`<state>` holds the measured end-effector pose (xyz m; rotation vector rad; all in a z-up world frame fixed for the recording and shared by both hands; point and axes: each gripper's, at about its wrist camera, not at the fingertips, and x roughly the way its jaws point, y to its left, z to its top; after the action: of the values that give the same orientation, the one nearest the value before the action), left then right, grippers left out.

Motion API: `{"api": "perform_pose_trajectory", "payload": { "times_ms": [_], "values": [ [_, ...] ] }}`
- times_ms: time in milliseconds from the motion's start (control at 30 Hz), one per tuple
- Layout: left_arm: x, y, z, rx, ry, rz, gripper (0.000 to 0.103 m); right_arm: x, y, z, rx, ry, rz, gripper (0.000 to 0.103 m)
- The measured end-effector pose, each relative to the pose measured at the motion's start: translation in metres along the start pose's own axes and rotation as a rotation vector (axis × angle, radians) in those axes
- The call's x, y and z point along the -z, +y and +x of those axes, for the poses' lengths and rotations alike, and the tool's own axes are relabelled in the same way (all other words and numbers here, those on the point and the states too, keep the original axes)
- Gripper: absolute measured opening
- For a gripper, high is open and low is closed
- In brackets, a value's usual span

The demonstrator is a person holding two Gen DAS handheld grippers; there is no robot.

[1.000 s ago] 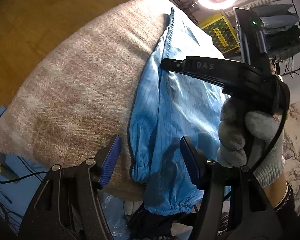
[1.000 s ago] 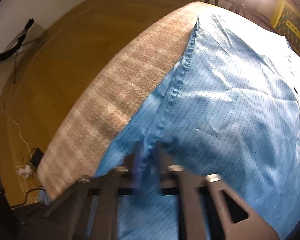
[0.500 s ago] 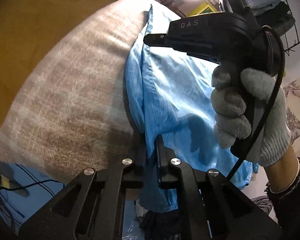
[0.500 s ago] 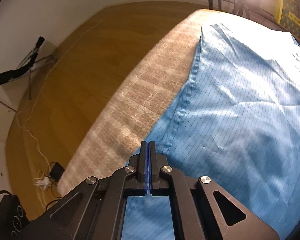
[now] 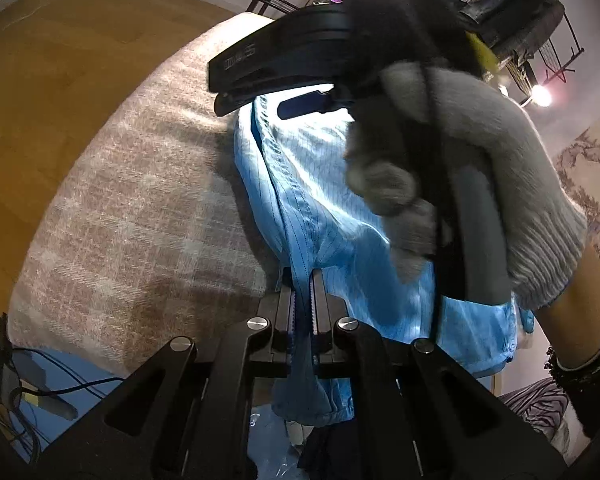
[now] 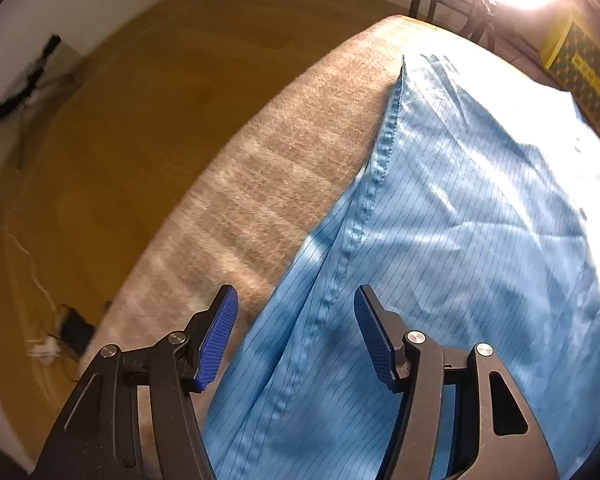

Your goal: Fold large clothes

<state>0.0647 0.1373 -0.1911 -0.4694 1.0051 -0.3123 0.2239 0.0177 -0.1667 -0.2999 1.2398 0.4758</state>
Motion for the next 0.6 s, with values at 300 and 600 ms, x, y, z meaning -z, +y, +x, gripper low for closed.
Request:
{"api": "perform_pose_trajectory", "payload": {
  "times_ms": [300,600],
  "values": [
    [0.003,-0.044,0.008,-0.024,-0.016,0.093,0.003,0.0,-0.033,0.005,-0.06,-0.026,0.103,0.003],
    [0.002,-0.104,0.007,-0.052,-0.031,0.246,0.003,0.028,-0.121,-0.052,-0.295,-0.218,0.344,0.002]
  ]
}}
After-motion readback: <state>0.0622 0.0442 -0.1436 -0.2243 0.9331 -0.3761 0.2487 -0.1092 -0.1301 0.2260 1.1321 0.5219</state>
